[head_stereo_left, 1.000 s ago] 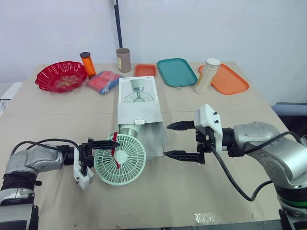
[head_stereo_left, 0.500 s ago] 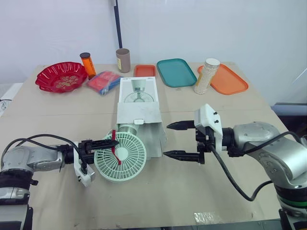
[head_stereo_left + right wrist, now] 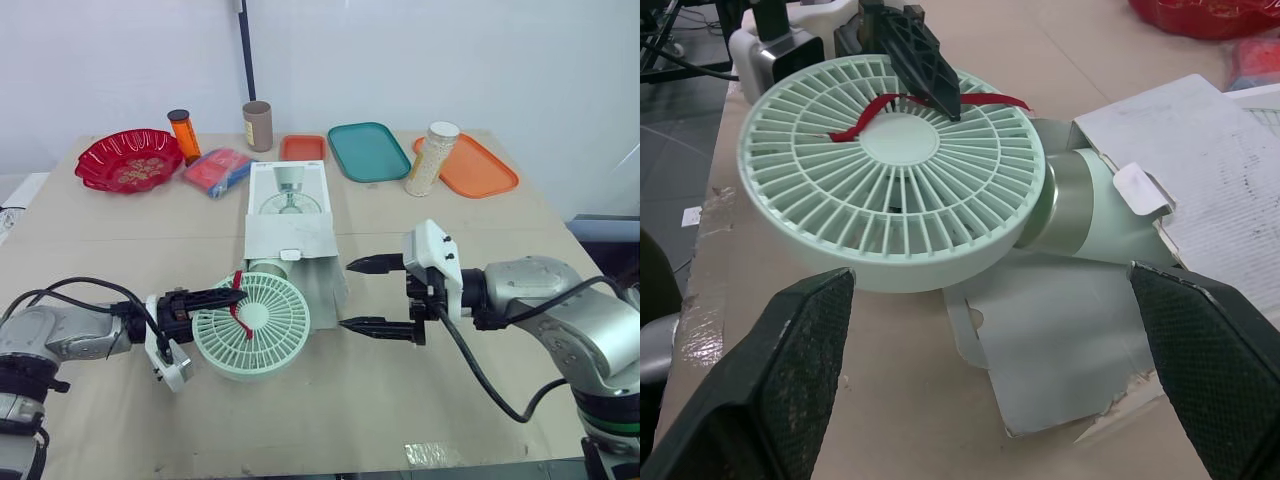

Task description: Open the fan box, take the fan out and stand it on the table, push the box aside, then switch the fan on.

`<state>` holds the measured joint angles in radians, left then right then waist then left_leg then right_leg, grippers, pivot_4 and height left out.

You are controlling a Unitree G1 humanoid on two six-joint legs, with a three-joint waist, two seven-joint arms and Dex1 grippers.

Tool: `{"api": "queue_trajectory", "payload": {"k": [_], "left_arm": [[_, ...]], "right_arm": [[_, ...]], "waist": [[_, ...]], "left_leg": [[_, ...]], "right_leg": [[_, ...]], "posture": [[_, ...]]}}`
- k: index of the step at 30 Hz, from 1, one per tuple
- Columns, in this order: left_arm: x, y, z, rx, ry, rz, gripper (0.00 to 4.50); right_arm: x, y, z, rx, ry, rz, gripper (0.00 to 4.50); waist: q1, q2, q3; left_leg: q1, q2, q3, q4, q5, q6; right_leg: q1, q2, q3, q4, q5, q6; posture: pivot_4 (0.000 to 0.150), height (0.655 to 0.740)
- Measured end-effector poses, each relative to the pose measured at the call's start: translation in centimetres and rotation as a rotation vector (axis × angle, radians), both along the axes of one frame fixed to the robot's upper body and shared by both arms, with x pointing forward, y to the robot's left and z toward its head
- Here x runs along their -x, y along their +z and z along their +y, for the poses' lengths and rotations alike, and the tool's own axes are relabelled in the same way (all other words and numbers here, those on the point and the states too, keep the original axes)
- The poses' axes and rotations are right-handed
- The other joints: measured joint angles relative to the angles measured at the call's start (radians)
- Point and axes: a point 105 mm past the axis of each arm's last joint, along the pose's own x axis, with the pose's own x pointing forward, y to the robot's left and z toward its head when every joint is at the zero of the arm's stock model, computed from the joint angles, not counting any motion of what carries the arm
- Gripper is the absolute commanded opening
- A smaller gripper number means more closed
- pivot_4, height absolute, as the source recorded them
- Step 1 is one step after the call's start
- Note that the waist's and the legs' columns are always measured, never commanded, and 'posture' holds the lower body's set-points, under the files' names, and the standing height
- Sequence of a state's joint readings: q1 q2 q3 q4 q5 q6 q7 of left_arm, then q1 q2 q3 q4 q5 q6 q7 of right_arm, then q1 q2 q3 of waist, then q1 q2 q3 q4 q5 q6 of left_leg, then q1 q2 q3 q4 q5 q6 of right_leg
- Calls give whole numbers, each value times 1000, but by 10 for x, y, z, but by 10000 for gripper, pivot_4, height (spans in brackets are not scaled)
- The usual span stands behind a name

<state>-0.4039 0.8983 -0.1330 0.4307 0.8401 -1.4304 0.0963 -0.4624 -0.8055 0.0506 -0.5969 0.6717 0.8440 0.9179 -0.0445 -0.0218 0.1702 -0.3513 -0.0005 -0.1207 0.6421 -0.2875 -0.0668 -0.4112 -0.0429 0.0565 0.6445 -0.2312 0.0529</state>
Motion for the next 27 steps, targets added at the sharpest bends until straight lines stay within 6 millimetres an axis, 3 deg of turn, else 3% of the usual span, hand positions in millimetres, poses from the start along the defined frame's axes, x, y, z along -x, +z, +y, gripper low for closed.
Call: {"api": "queue_trajectory", "payload": {"k": [10, 21, 27], "left_arm": [[9, 11, 2, 6, 20, 44, 19246], [38, 32, 7, 2, 0, 187, 19246], [47, 45, -1, 48, 5, 277, 19246]], "right_arm": [[1, -1, 2, -9, 7, 33, 45000], [-6, 36, -6, -111, -73, 25, 45000], [-10, 36, -9, -117, -102, 39, 45000]], "waist": [[-1, 0, 0], [-2, 0, 0], [-3, 0, 1]], "left_leg": [[0, 0, 0, 0, 0, 0], [0, 0, 0, 0, 0, 0], [-1, 1, 0, 0, -1, 1]], "right_leg": [[0, 0, 0, 0, 0, 0], [-1, 0, 1, 1, 0, 0], [0, 1, 1, 1, -1, 0]], "posture": [[1500, 7400], [1500, 7400], [1500, 7400]]}}
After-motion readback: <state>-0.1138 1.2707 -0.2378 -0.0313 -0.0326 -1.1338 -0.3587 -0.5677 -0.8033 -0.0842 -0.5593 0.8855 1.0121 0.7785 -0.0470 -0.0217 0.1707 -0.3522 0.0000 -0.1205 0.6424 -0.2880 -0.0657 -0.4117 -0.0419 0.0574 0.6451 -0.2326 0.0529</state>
